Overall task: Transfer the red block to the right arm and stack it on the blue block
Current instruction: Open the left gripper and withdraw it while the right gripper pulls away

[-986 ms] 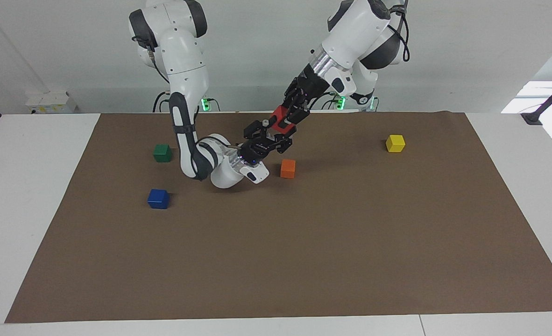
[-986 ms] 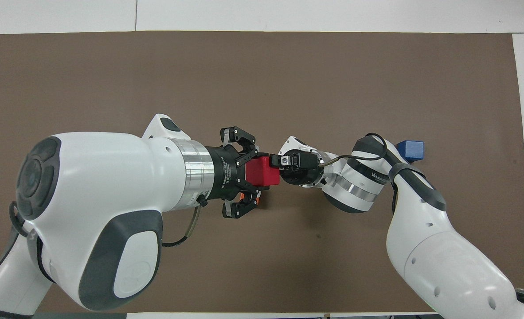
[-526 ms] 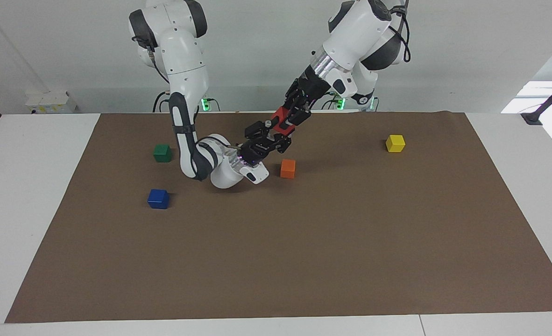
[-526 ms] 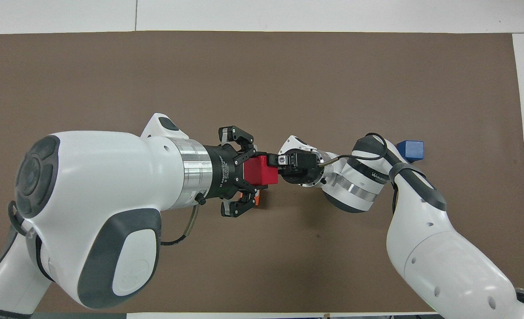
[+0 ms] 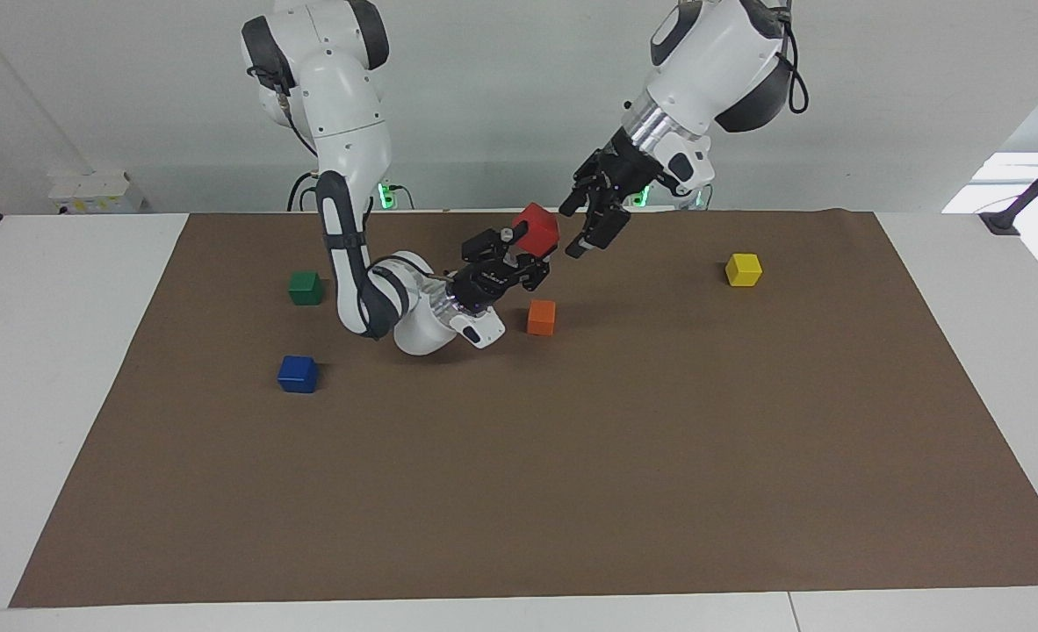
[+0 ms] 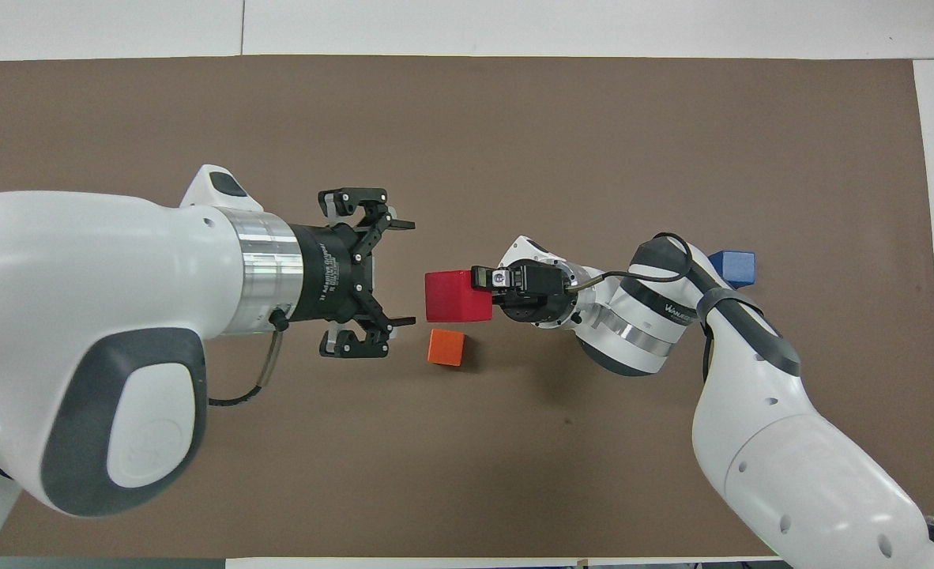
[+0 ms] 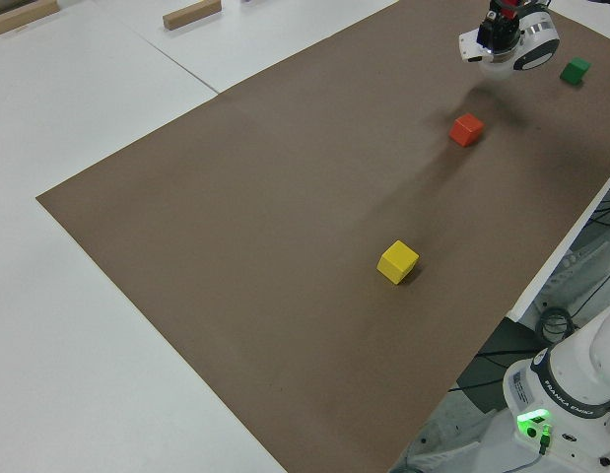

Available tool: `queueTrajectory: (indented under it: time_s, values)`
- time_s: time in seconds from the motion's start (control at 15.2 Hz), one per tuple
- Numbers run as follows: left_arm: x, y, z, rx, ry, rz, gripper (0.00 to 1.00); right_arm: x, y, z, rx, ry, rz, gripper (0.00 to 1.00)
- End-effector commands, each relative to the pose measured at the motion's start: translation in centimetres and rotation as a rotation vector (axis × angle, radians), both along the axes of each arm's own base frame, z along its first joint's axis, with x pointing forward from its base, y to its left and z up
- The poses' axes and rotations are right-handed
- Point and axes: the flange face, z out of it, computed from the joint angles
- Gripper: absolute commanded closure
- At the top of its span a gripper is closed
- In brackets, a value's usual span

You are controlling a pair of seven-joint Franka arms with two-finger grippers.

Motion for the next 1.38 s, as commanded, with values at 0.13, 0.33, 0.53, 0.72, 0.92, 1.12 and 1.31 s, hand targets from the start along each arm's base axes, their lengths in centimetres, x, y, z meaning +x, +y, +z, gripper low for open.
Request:
queueTrajectory:
  time_s: [0.13, 0.33, 0.53, 0.72, 0.92, 1.12, 1.31]
  values:
    - [2.3, 9.3, -0.5, 0.109, -0.042, -0.148, 0.0, 0.6, -0.4, 4.0, -0.047, 0.019, 0.018, 1.0]
    - [3.5, 15.2, -1.5, 0.229, -0.13, -0.324, 0.0, 1.6, -1.7, 6.2, -0.185, 0.051, -0.02, 1.0]
    - [4.9, 21.8, -3.0, 0.331, -0.193, -0.476, 0.0, 2.1, -2.7, 10.0, -0.3, 0.085, -0.027, 1.0]
    - [6.7, 25.4, -7.1, 0.472, -0.163, -0.663, 0.0, 2.5, -4.9, 14.7, -0.459, 0.118, -0.03, 1.0]
    - [8.0, 26.9, -9.1, 0.556, -0.202, -0.865, 0.0, 3.0, -7.7, 20.0, -0.621, 0.161, -0.011, 1.0]
    - [8.6, 29.1, -8.4, 0.553, -0.231, -1.018, 0.0, 3.4, -9.9, 21.9, -0.778, 0.133, 0.007, 1.0]
    - [9.2, 29.8, -7.1, 0.565, -0.211, -1.136, 0.0, 3.5, -12.5, 22.5, -0.988, 0.103, 0.033, 1.0]
